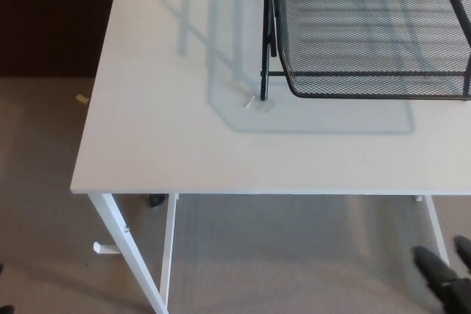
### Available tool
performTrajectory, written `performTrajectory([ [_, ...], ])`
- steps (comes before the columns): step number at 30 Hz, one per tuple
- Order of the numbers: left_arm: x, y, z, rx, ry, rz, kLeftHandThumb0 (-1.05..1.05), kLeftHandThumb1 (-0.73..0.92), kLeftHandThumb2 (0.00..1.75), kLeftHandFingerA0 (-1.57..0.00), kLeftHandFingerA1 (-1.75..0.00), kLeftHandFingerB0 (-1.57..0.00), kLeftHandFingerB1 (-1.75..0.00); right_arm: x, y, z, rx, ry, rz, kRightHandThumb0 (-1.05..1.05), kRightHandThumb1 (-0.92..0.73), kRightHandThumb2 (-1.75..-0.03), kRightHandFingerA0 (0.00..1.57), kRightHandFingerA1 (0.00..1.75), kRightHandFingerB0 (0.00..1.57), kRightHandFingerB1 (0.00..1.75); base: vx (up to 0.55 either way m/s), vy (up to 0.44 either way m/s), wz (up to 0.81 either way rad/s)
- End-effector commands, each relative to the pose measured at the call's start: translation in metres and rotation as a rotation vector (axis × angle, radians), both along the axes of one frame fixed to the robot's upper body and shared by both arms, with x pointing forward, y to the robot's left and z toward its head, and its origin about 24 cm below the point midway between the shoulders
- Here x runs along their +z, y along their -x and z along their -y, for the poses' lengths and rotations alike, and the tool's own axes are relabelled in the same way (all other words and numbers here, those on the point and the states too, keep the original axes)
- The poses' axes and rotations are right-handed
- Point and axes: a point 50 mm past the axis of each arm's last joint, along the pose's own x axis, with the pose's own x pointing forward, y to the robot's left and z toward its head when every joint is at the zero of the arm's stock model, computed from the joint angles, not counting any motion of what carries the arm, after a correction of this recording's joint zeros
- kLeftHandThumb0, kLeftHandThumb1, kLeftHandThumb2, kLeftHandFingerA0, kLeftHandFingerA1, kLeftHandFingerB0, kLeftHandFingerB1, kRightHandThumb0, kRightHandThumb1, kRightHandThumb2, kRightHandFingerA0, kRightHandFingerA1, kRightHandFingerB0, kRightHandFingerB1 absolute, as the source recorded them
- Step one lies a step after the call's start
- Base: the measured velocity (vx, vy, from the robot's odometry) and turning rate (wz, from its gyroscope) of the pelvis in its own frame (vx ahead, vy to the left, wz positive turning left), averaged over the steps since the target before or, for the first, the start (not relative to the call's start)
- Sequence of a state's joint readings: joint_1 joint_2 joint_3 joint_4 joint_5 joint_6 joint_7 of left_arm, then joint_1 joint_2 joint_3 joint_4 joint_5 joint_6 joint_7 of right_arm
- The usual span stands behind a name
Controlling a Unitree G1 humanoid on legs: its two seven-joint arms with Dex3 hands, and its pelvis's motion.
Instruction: The robot walk towards a table in front and then pushes a layer of a file tray back to its original position using its right hand
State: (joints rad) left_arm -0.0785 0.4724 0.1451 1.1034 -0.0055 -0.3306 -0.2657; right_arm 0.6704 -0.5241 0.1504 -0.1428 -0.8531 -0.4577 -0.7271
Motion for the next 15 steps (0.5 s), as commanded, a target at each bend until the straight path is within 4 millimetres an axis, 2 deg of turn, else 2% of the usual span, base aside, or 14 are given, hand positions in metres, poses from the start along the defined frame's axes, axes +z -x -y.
performTrajectory([
  [1, 0.004, -0.002, -0.005, 0.016, 0.003, -0.006, -0.25, 0.52, 0.56, -0.54, -0.44, -0.47, -0.38, -0.023, 0.009, 0.086, -0.419, -0.242, -0.225, -0.51, -0.56, -0.6, 0.06, 0.26, 0.05, 0.22, 0.0, 0.0, 0.0],
  [3, 0.004, -0.002, -0.005, 0.016, 0.002, -0.002, -0.24, 0.52, 0.56, -0.54, -0.44, -0.48, -0.38, -0.029, 0.012, 0.092, -0.472, -0.264, -0.283, -0.55, -0.58, -0.66, 0.06, 0.25, 0.04, 0.2, 0.0, 0.0, 0.0],
  [4, 0.003, -0.002, -0.004, 0.016, 0.009, -0.005, -0.31, 0.46, 0.64, -0.5, -0.49, -0.45, -0.44, -0.034, 0.015, 0.099, -0.512, -0.27, -0.32, -0.52, -0.58, -0.6, 0.06, 0.28, 0.04, 0.21, 0.0, 0.0, 0.0],
  [6, 0.002, -0.002, -0.003, 0.011, 0.007, -0.009, -0.32, 0.45, 0.65, -0.5, -0.5, -0.46, -0.45, -0.04, 0.017, 0.106, -0.565, -0.302, -0.368, -0.56, -0.6, -0.58, 0.06, 0.31, 0.02, 0.25, 0.0, 0.0, 0.0],
  [7, 0.002, -0.002, -0.002, 0.007, 0.005, -0.01, -0.33, 0.45, 0.65, -0.5, -0.5, -0.44, -0.45, -0.045, 0.016, 0.111, -0.605, -0.337, -0.412, -0.61, -0.45, -0.81, 0.02, 0.35, 0.0, 0.23, 0.0, 0.0, 0.0],
  [8, 0.002, -0.003, -0.003, 0.006, 0.004, -0.011, -0.33, 0.45, 0.65, -0.5, -0.5, -0.44, -0.45, -0.05, 0.014, 0.115, -0.634, -0.369, -0.452, -0.61, -0.45, -0.81, 0.02, 0.35, 0.0, 0.23, 0.0, 0.0, 0.0],
  [11, 0.001, -0.003, -0.003, 0.011, 0.006, -0.012, -0.32, 0.45, 0.65, -0.49, -0.5, -0.44, -0.44, -0.055, 0.011, 0.119, -0.666, -0.414, -0.49, -0.6, -0.45, -0.8, 0.01, 0.31, 0.02, 0.25, 0.0, 0.0, 0.0],
  [13, -0.001, -0.001, -0.001, 0.015, 0.007, -0.024, -0.32, 0.46, 0.65, -0.49, -0.49, -0.44, -0.44, -0.072, 0.0, 0.124, -0.771, -0.568, -0.588, -0.58, -0.41, -0.78, 0.03, 0.36, 0.04, 0.29, 0.0, 0.0, 0.0],
  [14, -0.001, -0.001, -0.002, 0.009, 0.004, -0.024, -0.33, 0.46, 0.65, -0.48, -0.49, -0.43, -0.44, -0.077, -0.005, 0.124, -0.767, -0.621, -0.606, -0.53, -0.58, -0.6, 0.06, 0.3, 0.06, 0.23, 0.0, 0.0, 0.0],
  [15, -0.001, -0.001, -0.002, 0.008, 0.003, -0.024, -0.33, 0.46, 0.65, -0.48, -0.49, -0.42, -0.44, -0.084, -0.011, 0.123, -0.772, -0.657, -0.66, -0.59, -0.46, -0.82, 0.01, 0.3, 0.0, 0.24, 0.0, 0.0, 0.0],
])
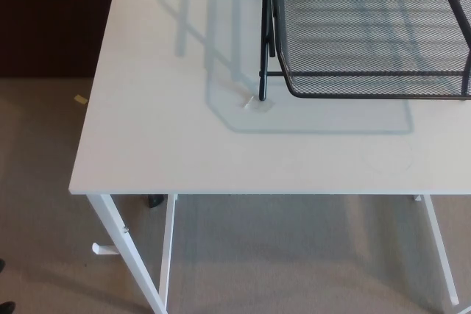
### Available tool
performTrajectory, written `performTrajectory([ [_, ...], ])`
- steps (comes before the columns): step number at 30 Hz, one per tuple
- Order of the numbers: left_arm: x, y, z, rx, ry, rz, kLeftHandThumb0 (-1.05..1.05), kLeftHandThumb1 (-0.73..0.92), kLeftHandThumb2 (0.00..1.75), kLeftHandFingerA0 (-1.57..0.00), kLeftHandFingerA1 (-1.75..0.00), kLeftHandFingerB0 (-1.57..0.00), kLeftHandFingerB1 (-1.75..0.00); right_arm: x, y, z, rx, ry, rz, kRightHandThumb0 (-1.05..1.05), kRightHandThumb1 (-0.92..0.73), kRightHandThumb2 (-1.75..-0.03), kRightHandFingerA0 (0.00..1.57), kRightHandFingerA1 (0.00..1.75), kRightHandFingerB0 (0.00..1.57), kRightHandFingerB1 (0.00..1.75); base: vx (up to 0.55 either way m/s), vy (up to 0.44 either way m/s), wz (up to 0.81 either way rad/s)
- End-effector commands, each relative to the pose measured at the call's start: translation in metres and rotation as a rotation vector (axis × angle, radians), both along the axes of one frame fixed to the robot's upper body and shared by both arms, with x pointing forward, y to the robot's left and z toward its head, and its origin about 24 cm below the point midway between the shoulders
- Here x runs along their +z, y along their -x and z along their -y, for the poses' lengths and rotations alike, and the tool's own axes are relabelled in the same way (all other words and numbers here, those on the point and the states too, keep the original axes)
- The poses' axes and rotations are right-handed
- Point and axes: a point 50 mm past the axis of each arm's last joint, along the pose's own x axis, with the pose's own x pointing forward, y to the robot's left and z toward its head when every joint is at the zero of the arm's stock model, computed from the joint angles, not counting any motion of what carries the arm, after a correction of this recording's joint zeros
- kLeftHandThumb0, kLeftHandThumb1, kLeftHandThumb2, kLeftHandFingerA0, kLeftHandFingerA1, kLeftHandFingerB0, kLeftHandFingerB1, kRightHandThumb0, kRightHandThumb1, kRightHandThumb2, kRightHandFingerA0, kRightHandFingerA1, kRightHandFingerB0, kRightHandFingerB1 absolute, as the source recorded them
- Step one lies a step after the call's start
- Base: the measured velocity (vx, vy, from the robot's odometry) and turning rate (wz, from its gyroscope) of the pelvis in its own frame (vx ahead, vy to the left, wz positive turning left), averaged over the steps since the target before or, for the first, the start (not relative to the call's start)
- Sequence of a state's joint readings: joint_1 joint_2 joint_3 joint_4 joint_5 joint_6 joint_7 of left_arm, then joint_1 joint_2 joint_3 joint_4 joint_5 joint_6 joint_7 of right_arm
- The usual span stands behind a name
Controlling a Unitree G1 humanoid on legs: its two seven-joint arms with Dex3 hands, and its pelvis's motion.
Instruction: The robot walk towards a table in front and then pushes a layer of a file tray back to its original position using its right hand
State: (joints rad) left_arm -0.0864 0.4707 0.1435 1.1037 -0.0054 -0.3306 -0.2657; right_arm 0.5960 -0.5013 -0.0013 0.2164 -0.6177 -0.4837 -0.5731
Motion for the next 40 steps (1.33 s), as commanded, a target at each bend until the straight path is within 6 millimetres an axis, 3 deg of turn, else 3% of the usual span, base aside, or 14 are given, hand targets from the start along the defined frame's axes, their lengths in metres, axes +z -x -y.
performTrajectory([
  [1, -0.001, 0.002, -0.003, 0.012, 0.001, -0.031, -0.33, 0.46, 0.65, -0.48, -0.49, -0.42, -0.44, -0.052, -0.016, 0.052, -0.534, -0.638, -0.343, -0.59, -0.46, -0.82, 0.01, 0.3, 0.0, 0.24, 0.0, 0.0, 0.0],
  [3, -0.001, 0.002, -0.003, 0.013, -0.001, -0.033, -0.33, 0.46, 0.65, -0.48, -0.49, -0.42, -0.43, -0.056, -0.021, 0.051, -0.538, -0.672, -0.367, -0.62, -0.47, -0.82, 0.02, 0.26, 0.01, 0.21, 0.0, 0.0, 0.0],
  [5, -0.004, 0.002, -0.001, 0.035, 0.018, -0.029, -0.32, 0.45, 0.65, -0.49, -0.5, -0.4, -0.44, -0.069, -0.043, 0.042, -0.536, -0.725, -0.453, -0.68, -0.51, -0.85, 0.0, 0.21, 0.0, 0.16, 0.0, 0.0, 0.0],
  [9, -0.004, 0.002, 0.0, 0.025, 0.014, -0.033, -0.32, 0.47, 0.65, -0.48, -0.49, -0.34, -0.42, -0.076, -0.055, 0.032, -0.501, -0.734, -0.471, -0.62, -0.48, -0.86, 0.01, 0.28, 0.01, 0.21, 0.0, 0.0, 0.0],
  [11, -0.005, 0.003, 0.0, 0.023, 0.013, -0.036, -0.26, 0.55, 0.56, -0.51, -0.43, -0.35, -0.35, -0.079, -0.058, 0.028, -0.498, -0.741, -0.473, -0.7, -0.47, -0.81, 0.06, 0.27, 0.07, 0.14, 0.0, 0.0, 0.0],
  [17, -0.003, 0.002, -0.002, 0.036, 0.015, -0.025, -0.23, 0.56, 0.56, -0.5, -0.44, -0.32, -0.34, -0.081, -0.064, 0.024, -0.469, -0.749, -0.483, -0.65, -0.49, -0.86, 0.01, 0.24, 0.0, 0.18, 0.0, 0.0, 0.0],
  [30, 0.0, -0.005, -0.002, 0.035, 0.014, -0.028, -0.23, 0.56, 0.56, -0.48, -0.42, -0.32, -0.33, -0.076, -0.069, 0.029, -0.445, -0.761, -0.465, -0.64, -0.49, -0.86, 0.02, 0.25, 0.0, 0.19, 0.0, 0.0, 0.0],
  [31, 0.002, -0.011, -0.001, 0.036, 0.012, -0.017, -0.26, 0.55, 0.56, -0.47, -0.43, -0.32, -0.34, -0.073, -0.077, 0.029, -0.438, -0.763, -0.453, -0.66, -0.48, -0.83, 0.05, 0.21, 0.04, 0.16, 0.0, 0.0, 0.0],
  [35, -0.003, -0.006, 0.002, 0.018, 0.012, -0.034, -0.25, 0.56, 0.56, -0.48, -0.44, -0.31, -0.34, -0.075, -0.067, 0.032, -0.45, -0.772, -0.461, -0.71, -0.48, -0.83, 0.07, 0.23, 0.07, 0.15, 0.0, 0.0, 0.0],
  [40, -0.002, -0.007, 0.001, 0.023, 0.016, -0.037, -0.25, 0.55, 0.56, -0.49, -0.44, -0.32, -0.34, -0.074, -0.068, 0.032, -0.445, -0.776, -0.465, -0.7, -0.49, -0.84, 0.04, 0.21, 0.04, 0.15, 0.0, 0.0, 0.0],
])
